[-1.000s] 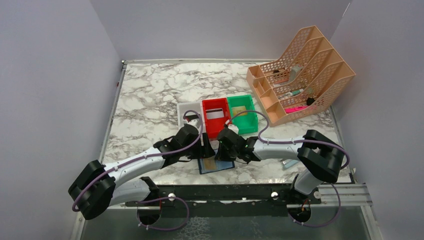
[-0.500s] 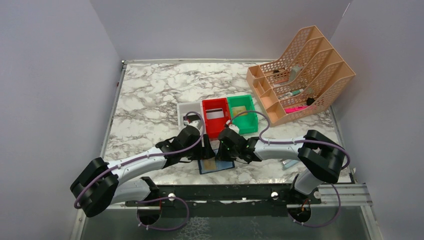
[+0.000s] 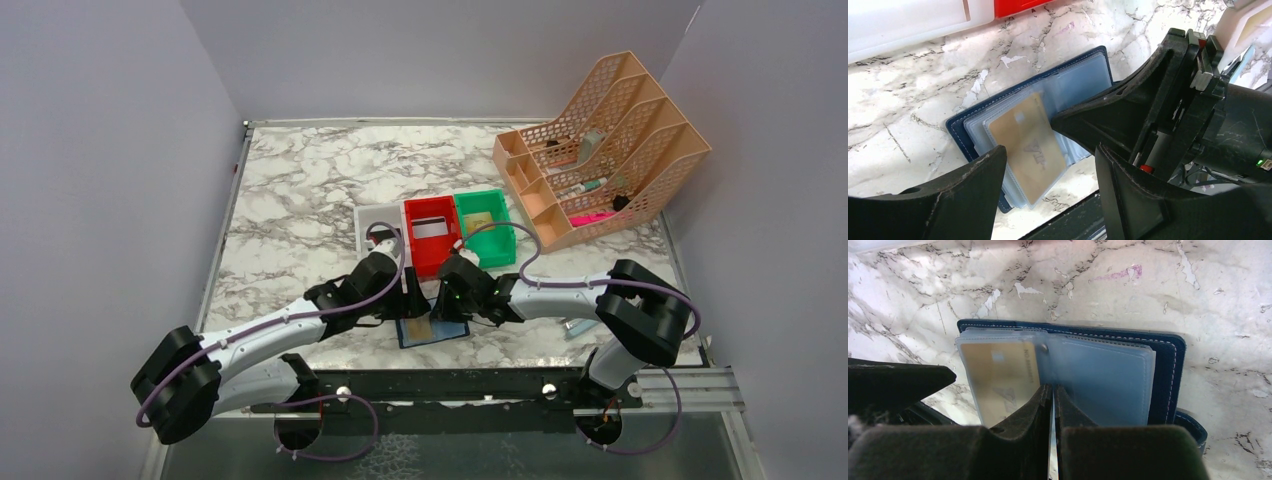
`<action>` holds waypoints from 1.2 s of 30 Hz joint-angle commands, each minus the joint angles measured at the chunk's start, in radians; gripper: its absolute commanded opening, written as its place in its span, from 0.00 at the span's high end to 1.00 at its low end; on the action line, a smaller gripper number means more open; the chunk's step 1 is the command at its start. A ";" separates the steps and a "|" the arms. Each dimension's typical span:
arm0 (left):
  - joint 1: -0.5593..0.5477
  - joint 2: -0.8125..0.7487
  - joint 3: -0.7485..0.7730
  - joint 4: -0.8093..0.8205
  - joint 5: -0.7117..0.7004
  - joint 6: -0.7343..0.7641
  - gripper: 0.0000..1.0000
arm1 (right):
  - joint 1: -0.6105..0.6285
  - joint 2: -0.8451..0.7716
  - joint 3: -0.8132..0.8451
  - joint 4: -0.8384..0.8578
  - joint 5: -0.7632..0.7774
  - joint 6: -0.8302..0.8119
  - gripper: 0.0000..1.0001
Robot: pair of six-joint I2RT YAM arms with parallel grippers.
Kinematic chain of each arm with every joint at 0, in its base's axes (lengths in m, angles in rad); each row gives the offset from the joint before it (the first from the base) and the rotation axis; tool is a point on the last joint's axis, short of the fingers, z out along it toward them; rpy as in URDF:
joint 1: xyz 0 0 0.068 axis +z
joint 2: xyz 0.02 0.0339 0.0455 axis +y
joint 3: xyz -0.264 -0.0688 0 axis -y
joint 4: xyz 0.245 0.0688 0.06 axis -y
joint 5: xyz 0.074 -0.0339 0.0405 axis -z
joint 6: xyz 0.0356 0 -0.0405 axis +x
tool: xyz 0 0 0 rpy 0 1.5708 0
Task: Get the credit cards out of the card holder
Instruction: Remove the credit card from the card holder.
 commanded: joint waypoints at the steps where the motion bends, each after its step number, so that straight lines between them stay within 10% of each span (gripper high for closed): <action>1: -0.005 -0.002 0.023 -0.019 -0.029 -0.010 0.31 | 0.003 0.086 -0.066 -0.127 0.017 -0.007 0.87; 36: -0.006 0.052 0.036 0.026 0.010 0.003 0.32 | -0.003 0.085 -0.066 -0.127 0.012 -0.013 0.87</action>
